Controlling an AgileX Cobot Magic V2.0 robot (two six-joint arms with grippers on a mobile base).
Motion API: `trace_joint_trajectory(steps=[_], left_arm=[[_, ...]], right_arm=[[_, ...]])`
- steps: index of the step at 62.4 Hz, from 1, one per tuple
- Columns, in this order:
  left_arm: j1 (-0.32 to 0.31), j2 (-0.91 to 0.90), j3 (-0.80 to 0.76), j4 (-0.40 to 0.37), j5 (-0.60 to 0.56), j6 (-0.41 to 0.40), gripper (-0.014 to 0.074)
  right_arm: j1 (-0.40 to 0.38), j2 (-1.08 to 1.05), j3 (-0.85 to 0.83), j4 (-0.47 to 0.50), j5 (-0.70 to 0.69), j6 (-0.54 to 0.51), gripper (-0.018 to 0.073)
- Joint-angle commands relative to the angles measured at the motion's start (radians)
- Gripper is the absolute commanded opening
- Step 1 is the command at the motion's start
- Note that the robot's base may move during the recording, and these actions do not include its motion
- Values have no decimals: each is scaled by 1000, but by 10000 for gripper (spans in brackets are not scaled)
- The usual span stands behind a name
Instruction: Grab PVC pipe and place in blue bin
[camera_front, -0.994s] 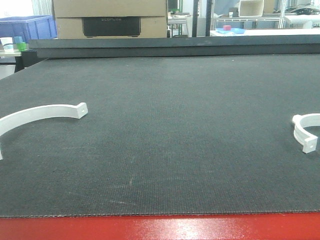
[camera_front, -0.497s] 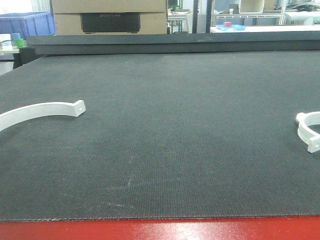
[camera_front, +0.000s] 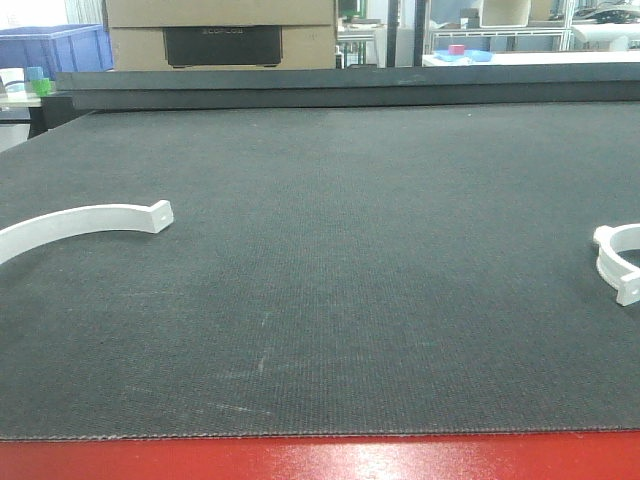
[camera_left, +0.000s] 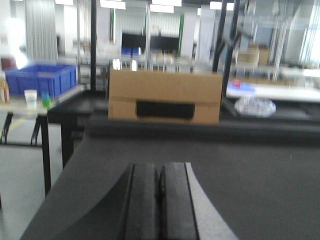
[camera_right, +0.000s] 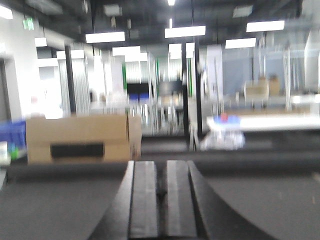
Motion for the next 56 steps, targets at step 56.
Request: trace_joint_trajectory(steps=[56], left_arm=[[2, 564, -99, -38, 226, 1, -111]], right_arm=[[0, 660, -70, -33, 411, -7, -167]])
